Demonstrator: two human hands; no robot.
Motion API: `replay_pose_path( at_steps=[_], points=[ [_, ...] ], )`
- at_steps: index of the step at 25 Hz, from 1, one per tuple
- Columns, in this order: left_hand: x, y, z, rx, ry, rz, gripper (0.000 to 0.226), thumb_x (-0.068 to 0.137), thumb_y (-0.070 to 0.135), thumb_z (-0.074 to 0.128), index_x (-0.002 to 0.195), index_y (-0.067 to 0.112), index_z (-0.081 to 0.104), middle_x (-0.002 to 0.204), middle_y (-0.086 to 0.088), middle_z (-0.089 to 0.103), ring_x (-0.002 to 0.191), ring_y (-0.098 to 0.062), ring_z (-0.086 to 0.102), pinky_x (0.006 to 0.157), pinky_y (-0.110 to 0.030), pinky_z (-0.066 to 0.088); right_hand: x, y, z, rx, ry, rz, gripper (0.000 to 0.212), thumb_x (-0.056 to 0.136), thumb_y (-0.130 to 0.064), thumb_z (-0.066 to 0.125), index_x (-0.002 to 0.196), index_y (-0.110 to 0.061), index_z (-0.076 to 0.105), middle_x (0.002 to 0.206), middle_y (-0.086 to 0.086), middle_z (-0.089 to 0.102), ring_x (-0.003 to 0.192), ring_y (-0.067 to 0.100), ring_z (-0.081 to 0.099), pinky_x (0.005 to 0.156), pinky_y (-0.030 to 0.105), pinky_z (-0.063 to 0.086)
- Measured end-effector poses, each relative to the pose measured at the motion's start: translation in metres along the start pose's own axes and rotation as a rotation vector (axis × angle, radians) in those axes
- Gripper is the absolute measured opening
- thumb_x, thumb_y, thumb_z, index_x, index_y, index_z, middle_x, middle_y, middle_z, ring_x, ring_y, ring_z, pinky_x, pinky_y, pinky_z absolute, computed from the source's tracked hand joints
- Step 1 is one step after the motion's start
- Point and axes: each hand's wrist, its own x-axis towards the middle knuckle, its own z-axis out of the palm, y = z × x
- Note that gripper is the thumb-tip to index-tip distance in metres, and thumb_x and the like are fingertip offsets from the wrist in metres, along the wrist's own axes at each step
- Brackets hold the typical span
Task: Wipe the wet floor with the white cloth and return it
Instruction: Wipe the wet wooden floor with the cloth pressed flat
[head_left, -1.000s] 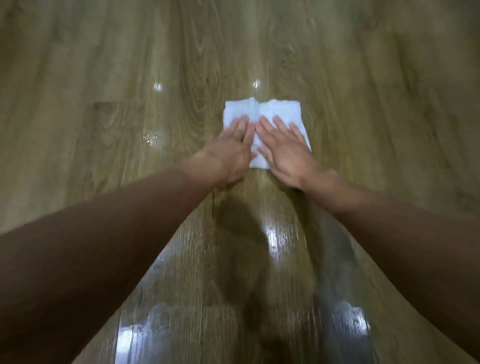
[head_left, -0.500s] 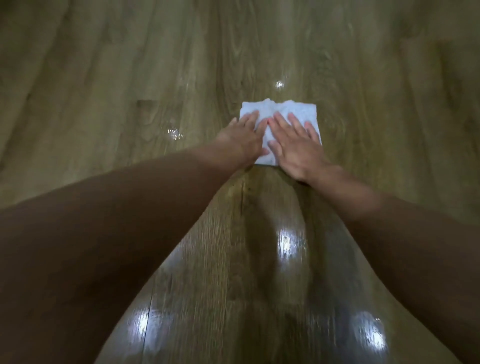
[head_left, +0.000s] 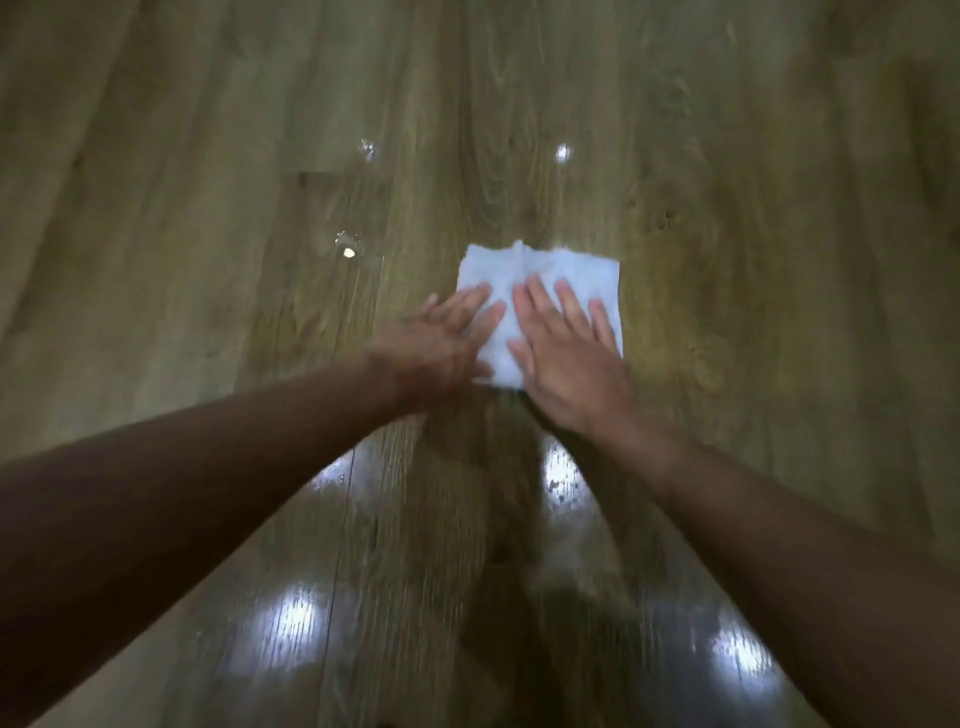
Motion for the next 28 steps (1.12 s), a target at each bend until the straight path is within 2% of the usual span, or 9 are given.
replay_pose_path(
  at_steps=[3, 5, 8, 12, 14, 17, 20, 25, 28],
  points=[
    [0.043, -0.014, -0.025, -0.104, -0.063, -0.14, 0.069, 0.103, 0.036, 0.03, 0.152, 0.006, -0.008, 0.159, -0.017, -0.015, 0.149, -0.026, -0.009, 0.121, -0.044, 0.008, 0.084, 0.009, -0.029, 0.12, -0.127, 0.077, 0.058, 0.103, -0.036, 0.023, 0.155, -0.024, -0.001, 0.162, -0.007, -0.009, 0.149, 0.02, -0.011, 0.118, 0.046, -0.007],
    [0.05, -0.012, -0.026, -0.141, -0.072, -0.187, 0.069, 0.103, 0.033, 0.031, 0.151, 0.003, -0.007, 0.159, -0.019, -0.014, 0.148, -0.03, -0.009, 0.121, -0.044, 0.007, 0.092, 0.002, -0.035, 0.103, -0.135, 0.096, 0.057, 0.103, -0.033, 0.025, 0.155, -0.022, 0.001, 0.163, -0.006, -0.007, 0.149, 0.022, -0.01, 0.118, 0.046, -0.005],
    [0.023, -0.001, -0.007, -0.126, 0.005, -0.098, 0.062, 0.104, 0.033, 0.024, 0.152, 0.001, 0.0, 0.158, -0.023, -0.007, 0.148, -0.033, -0.004, 0.121, -0.042, 0.004, 0.026, -0.011, -0.012, 0.068, 0.006, 0.055, 0.055, 0.104, -0.037, 0.018, 0.155, -0.02, 0.005, 0.163, -0.005, -0.001, 0.149, 0.021, -0.006, 0.12, 0.044, -0.003],
    [-0.022, 0.033, 0.026, -0.062, 0.022, -0.029, 0.058, 0.106, 0.028, 0.018, 0.148, -0.008, 0.005, 0.156, -0.03, -0.005, 0.147, -0.039, -0.004, 0.12, -0.042, -0.002, -0.053, -0.031, 0.011, -0.023, 0.049, -0.01, 0.054, 0.103, -0.035, 0.014, 0.154, -0.02, 0.014, 0.162, -0.004, 0.011, 0.15, 0.021, 0.003, 0.121, 0.044, 0.005],
    [-0.009, 0.029, 0.027, -0.069, 0.025, -0.048, 0.057, 0.105, 0.025, 0.018, 0.146, -0.013, 0.003, 0.154, -0.034, -0.005, 0.146, -0.042, -0.006, 0.121, -0.045, -0.001, -0.03, -0.02, 0.005, -0.041, 0.037, -0.022, 0.053, 0.104, -0.035, 0.014, 0.155, -0.022, 0.013, 0.162, -0.006, 0.011, 0.15, 0.019, 0.005, 0.12, 0.043, 0.005],
    [0.032, 0.0, -0.015, -0.071, 0.042, -0.161, 0.056, 0.106, 0.019, 0.022, 0.147, -0.013, 0.002, 0.154, -0.034, -0.003, 0.146, -0.042, -0.005, 0.121, -0.044, 0.002, 0.05, -0.006, -0.018, -0.003, 0.001, -0.004, 0.054, 0.104, -0.036, 0.02, 0.155, -0.023, 0.007, 0.163, -0.006, 0.003, 0.15, 0.021, 0.001, 0.119, 0.045, 0.003],
    [0.053, -0.015, -0.046, -0.09, -0.044, -0.235, 0.062, 0.104, 0.018, 0.033, 0.148, -0.009, -0.001, 0.156, -0.029, 0.002, 0.146, -0.041, -0.003, 0.121, -0.044, 0.002, 0.093, -0.018, -0.034, 0.046, -0.103, 0.069, 0.068, 0.099, -0.039, 0.04, 0.155, -0.022, 0.005, 0.163, -0.006, -0.001, 0.15, 0.025, -0.004, 0.119, 0.047, -0.002],
    [-0.023, 0.013, -0.005, -0.069, -0.083, -0.169, 0.06, 0.105, 0.021, 0.023, 0.147, -0.011, -0.005, 0.155, -0.033, 0.003, 0.145, -0.046, -0.001, 0.119, -0.048, 0.001, -0.002, -0.054, 0.009, 0.054, 0.091, -0.079, 0.065, 0.089, -0.033, 0.028, 0.153, -0.02, 0.022, 0.16, -0.004, 0.02, 0.149, 0.022, 0.01, 0.12, 0.041, 0.002],
    [-0.048, 0.016, 0.015, 0.008, -0.101, -0.085, 0.055, 0.105, 0.015, 0.017, 0.144, -0.016, -0.005, 0.152, -0.037, 0.005, 0.143, -0.05, 0.001, 0.119, -0.052, 0.003, -0.027, -0.066, 0.024, 0.054, 0.096, -0.142, 0.066, 0.086, -0.033, 0.022, 0.151, -0.021, 0.029, 0.158, -0.005, 0.026, 0.148, 0.019, 0.015, 0.119, 0.041, 0.007]
  ],
)
